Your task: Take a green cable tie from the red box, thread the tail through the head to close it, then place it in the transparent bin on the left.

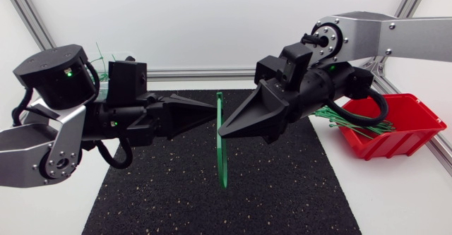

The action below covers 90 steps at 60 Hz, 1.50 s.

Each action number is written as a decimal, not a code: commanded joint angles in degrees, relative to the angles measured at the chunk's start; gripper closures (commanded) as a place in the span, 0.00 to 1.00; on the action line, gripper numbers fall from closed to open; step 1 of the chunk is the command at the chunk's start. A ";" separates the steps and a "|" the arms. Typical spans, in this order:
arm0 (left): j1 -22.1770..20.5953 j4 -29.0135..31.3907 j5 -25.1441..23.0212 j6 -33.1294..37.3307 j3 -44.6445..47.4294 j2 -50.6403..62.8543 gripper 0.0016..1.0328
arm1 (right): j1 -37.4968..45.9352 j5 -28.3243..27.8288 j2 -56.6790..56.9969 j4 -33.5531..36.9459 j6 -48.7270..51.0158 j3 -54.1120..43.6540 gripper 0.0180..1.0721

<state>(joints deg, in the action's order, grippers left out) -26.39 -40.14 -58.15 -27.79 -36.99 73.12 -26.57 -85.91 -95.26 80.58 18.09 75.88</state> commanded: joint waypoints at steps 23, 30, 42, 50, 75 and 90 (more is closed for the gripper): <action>-0.41 -0.38 -0.12 0.37 1.22 -0.70 0.97 | 0.82 -0.40 -1.86 0.02 0.81 1.12 0.95; -0.41 -0.38 -0.12 0.19 1.31 -0.96 0.97 | 1.08 -0.40 -2.03 0.02 0.81 1.56 0.95; -0.41 -0.38 -0.12 -0.07 1.49 -1.40 0.97 | 1.25 -0.49 -1.15 0.55 0.72 2.52 0.95; -0.59 -0.38 -0.12 -0.42 1.66 -1.93 0.97 | 1.61 -0.49 -0.98 0.72 0.72 2.96 0.95; 0.11 -0.47 -0.03 -0.42 0.87 -0.17 0.97 | 0.29 -0.49 0.52 0.99 0.72 1.56 0.95; 0.20 -0.55 0.05 -0.42 0.69 0.35 0.97 | -0.15 -0.49 1.31 0.99 0.63 0.94 0.95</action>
<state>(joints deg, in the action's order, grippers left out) -26.37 -40.12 -57.78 -28.01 -36.95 72.51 -26.20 -85.91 -94.89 80.84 18.09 77.58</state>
